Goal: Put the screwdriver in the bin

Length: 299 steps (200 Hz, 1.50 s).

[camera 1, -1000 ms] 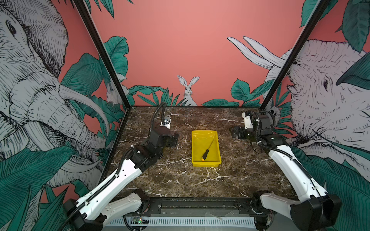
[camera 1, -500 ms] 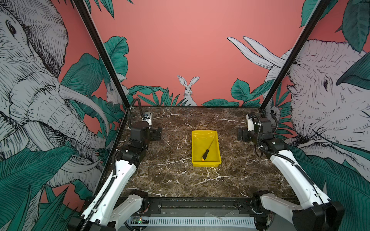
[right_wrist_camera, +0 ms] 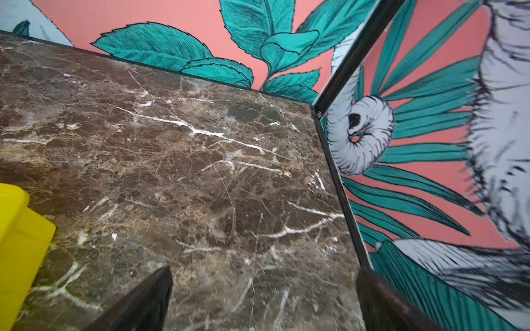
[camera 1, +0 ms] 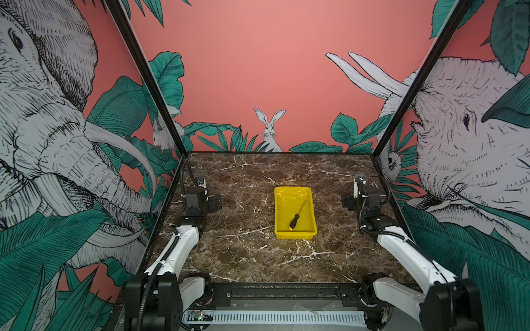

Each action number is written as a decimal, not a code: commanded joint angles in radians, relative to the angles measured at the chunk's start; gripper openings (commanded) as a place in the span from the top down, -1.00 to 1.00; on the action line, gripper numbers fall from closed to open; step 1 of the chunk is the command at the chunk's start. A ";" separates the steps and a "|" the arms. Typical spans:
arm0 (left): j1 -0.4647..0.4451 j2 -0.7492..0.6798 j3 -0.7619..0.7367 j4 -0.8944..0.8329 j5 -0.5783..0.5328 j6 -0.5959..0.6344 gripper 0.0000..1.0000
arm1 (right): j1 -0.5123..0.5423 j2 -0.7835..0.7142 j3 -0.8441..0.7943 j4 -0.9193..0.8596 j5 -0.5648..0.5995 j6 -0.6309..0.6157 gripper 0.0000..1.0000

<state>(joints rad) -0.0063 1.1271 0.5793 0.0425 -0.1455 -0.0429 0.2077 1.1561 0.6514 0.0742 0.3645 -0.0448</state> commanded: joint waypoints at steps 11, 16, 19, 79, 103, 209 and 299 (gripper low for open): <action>0.032 0.018 -0.064 0.216 0.016 0.050 -0.99 | -0.008 0.158 -0.014 0.288 -0.016 -0.013 -0.99; 0.035 0.026 -0.073 0.240 0.045 0.051 -0.99 | -0.008 0.178 -0.018 0.316 -0.009 -0.020 -0.98; 0.035 0.030 -0.078 0.254 0.063 0.052 -0.99 | -0.010 0.190 -0.020 0.332 -0.004 -0.022 -0.98; 0.035 0.185 -0.123 0.528 0.185 0.056 -0.99 | -0.033 0.329 -0.125 0.558 0.002 -0.054 -0.99; 0.036 0.229 -0.128 0.586 0.185 0.077 -0.99 | -0.048 0.372 -0.125 0.604 0.000 -0.036 -0.98; 0.035 0.383 -0.163 0.793 0.279 0.126 -0.99 | -0.157 0.395 -0.264 0.842 -0.209 0.039 -0.99; -0.018 0.440 -0.166 0.856 0.148 0.157 -0.99 | -0.160 0.396 -0.273 0.867 -0.176 0.052 -0.98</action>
<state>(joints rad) -0.0021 1.5726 0.3908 0.8829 0.0425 0.0795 0.0498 1.5558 0.3824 0.9073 0.1764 -0.0036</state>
